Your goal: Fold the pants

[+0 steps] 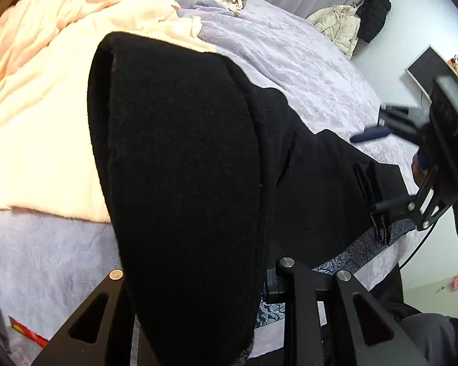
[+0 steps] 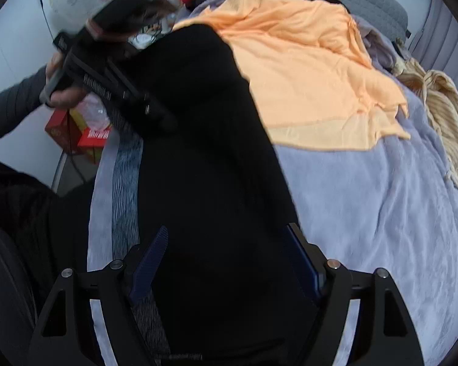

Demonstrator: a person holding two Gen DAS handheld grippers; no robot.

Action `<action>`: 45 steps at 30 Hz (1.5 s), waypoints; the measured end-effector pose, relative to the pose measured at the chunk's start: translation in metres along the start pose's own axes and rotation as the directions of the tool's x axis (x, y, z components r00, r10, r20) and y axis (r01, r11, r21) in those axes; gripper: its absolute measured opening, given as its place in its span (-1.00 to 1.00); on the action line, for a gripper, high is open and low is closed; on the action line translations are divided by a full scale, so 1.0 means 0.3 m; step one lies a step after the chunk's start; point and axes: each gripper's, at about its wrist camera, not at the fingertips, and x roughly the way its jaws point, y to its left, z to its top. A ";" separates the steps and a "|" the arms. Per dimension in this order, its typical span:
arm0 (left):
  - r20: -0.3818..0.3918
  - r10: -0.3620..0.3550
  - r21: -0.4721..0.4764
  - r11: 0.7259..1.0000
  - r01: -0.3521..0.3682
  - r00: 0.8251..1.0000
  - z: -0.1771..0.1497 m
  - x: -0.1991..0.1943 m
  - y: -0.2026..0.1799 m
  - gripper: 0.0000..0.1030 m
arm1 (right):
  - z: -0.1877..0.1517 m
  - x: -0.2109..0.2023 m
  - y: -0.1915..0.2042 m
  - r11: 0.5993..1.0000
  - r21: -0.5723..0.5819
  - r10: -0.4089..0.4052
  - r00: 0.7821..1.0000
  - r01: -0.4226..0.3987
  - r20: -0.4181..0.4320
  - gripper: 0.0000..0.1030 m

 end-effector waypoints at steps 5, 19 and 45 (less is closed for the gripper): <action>-0.004 0.065 0.036 0.997 -0.065 0.998 0.031 -0.052 -0.112 -0.45 | -0.105 0.095 -0.015 0.999 0.042 0.006 0.996 -0.002 -0.091 0.56; 0.037 0.113 0.151 0.982 -0.117 0.993 0.088 -0.130 -0.481 -0.46 | -0.130 0.182 -0.046 0.993 0.119 0.011 0.995 0.000 -0.095 0.85; -0.242 0.230 0.493 0.866 -0.084 0.943 0.163 0.536 -1.400 -0.48 | -1.010 -0.392 0.108 0.723 0.668 -0.362 0.919 0.173 0.155 0.86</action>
